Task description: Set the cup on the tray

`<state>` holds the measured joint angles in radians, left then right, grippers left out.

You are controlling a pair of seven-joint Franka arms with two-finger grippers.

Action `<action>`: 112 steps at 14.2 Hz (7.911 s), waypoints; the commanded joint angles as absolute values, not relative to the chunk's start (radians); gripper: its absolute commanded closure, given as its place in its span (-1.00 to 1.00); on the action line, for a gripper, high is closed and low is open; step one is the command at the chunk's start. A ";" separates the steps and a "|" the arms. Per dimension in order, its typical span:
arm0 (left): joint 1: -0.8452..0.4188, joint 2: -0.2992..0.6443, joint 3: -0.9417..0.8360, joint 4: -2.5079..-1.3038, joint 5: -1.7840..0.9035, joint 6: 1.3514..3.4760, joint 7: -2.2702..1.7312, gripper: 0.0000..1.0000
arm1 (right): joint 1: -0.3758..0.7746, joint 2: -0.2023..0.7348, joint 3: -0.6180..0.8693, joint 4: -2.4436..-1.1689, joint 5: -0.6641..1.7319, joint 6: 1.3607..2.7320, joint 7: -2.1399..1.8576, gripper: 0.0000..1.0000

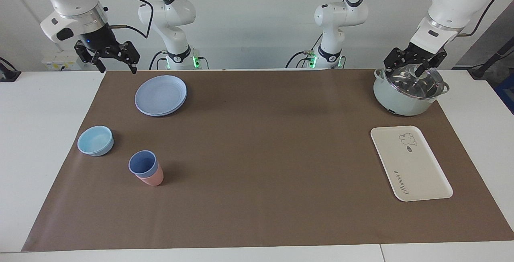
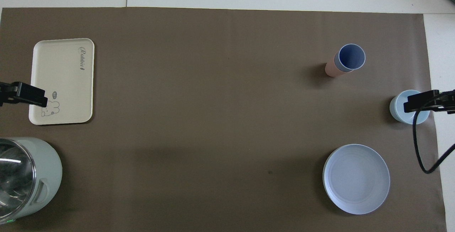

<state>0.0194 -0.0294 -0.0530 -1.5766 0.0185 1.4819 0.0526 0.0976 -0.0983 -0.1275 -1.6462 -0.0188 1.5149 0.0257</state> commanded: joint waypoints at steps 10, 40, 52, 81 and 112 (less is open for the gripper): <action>0.015 -0.058 -0.051 -1.605 0.012 1.483 0.037 -1.00 | 0.095 -0.121 -0.126 -1.681 -0.025 1.589 -0.003 -1.00; 0.018 -0.064 -0.051 -1.621 0.012 1.483 0.035 -1.00 | -0.224 0.471 -0.124 -1.818 1.291 2.039 -1.994 -1.00; 0.017 -0.066 -0.051 -1.626 0.012 1.485 0.035 -1.00 | -0.178 0.477 -0.124 -1.859 1.402 2.048 -2.019 -1.00; 0.012 -0.071 -0.054 -1.623 0.012 1.485 0.041 -1.00 | -0.042 0.255 -0.126 -1.870 1.136 2.151 -1.669 1.00; -0.632 0.196 -0.060 -1.675 -0.775 2.326 -0.615 1.00 | 0.451 0.014 -0.118 -1.804 0.253 2.010 -0.785 1.00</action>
<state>-0.6223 0.2058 -0.0649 -1.6649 -0.7711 2.3043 -0.6158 0.4507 0.0197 -0.1231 -1.8090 0.2728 2.0169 -0.8078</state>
